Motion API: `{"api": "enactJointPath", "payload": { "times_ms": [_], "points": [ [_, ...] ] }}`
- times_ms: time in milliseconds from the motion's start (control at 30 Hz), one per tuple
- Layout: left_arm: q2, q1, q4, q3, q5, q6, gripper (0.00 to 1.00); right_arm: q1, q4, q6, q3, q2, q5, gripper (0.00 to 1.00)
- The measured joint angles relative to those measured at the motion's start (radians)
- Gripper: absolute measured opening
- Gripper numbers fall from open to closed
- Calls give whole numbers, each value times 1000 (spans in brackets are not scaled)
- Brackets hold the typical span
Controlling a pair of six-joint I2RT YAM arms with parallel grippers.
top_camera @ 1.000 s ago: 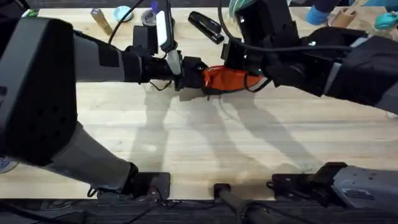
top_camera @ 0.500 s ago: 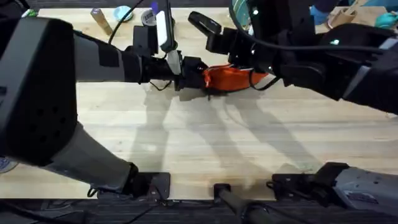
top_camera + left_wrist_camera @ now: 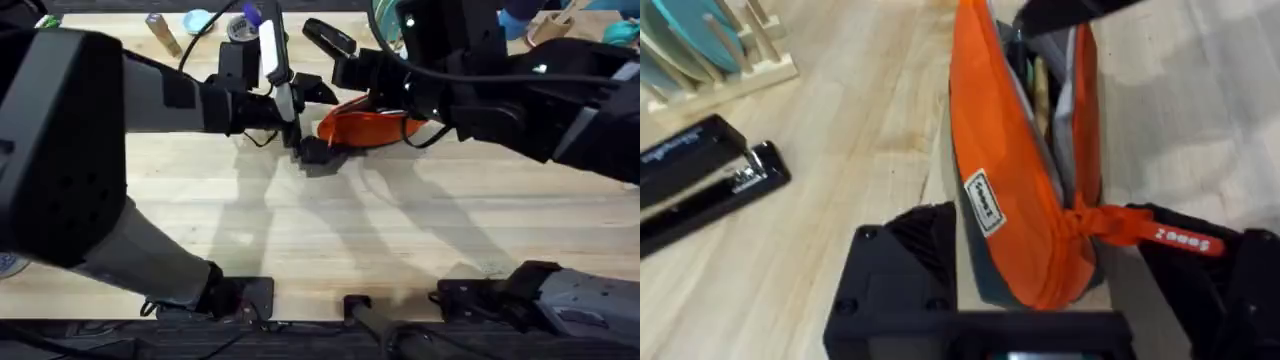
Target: Unzip the bag, pick up the pens from the table one at a time and place them inside, then zip the bag closed.
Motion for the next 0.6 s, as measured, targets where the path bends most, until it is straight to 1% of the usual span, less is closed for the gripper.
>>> {"api": "enactJointPath", "payload": {
  "times_ms": [167,400,600],
  "points": [
    [-14,12,-80,0,-30,0,995,1,-7,0,0,0,0,996],
    [-138,64,-178,0,-50,0,995,23,-31,-9,0,-11,-1,996],
    [-219,107,-256,0,-51,4,995,50,-32,-20,0,-71,-3,996]
  ]
}}
